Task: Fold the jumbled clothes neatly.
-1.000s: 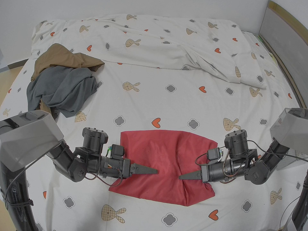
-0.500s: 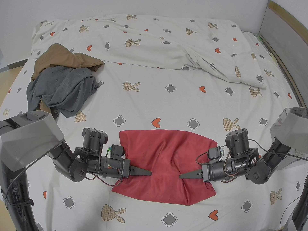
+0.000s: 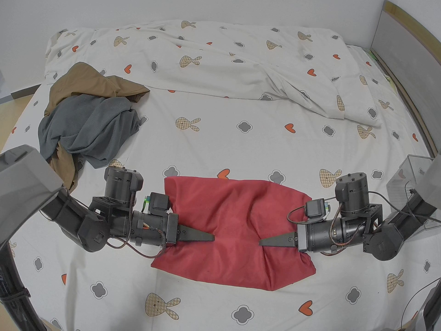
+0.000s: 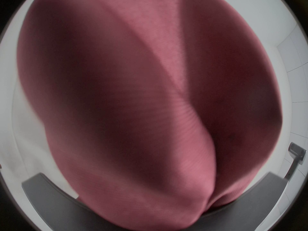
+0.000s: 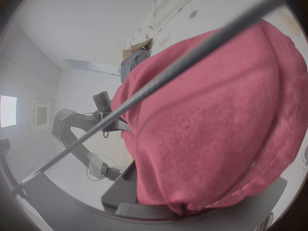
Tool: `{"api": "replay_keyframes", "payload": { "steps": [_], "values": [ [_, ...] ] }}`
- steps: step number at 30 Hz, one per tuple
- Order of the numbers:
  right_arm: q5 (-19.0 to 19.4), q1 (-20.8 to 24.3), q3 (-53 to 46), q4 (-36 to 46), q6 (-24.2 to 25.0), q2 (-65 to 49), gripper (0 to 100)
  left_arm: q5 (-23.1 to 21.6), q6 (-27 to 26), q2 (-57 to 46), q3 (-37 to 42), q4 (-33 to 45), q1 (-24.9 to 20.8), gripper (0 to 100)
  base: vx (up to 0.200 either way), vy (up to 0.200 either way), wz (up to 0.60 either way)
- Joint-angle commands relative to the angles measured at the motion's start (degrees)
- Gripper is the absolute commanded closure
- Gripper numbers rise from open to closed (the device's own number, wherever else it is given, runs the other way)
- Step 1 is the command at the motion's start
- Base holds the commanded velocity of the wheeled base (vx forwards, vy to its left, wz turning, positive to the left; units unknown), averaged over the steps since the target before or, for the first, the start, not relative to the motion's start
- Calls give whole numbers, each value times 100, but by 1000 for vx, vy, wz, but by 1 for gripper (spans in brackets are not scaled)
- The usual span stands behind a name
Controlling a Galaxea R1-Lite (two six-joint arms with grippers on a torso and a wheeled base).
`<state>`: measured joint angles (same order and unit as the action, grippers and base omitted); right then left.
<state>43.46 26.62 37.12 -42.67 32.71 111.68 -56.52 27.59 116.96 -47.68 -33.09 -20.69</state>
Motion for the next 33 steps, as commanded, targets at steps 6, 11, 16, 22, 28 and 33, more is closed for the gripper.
{"api": "replay_keyframes", "payload": {
  "steps": [6,11,16,22,28,33],
  "values": [
    [-110,115,41,479,78,-893,100,0,19,-815,-49,347,-32,100,0,0,0],
    [-285,220,41,505,87,-1139,100,0,19,-1035,-137,619,-32,100,0,0,0],
    [-294,229,155,813,87,-1359,100,0,19,-1228,-374,1155,-49,100,0,0,0],
    [-303,229,305,980,78,-1491,100,97,10,-1456,-488,1357,-120,100,0,0,0],
    [-303,264,349,1085,78,-1597,100,106,10,-1650,-479,1384,-137,100,0,0,0],
    [-303,256,542,1234,78,-1640,100,211,-8,-1738,-514,1551,-146,100,0,0,0]
  ]
}}
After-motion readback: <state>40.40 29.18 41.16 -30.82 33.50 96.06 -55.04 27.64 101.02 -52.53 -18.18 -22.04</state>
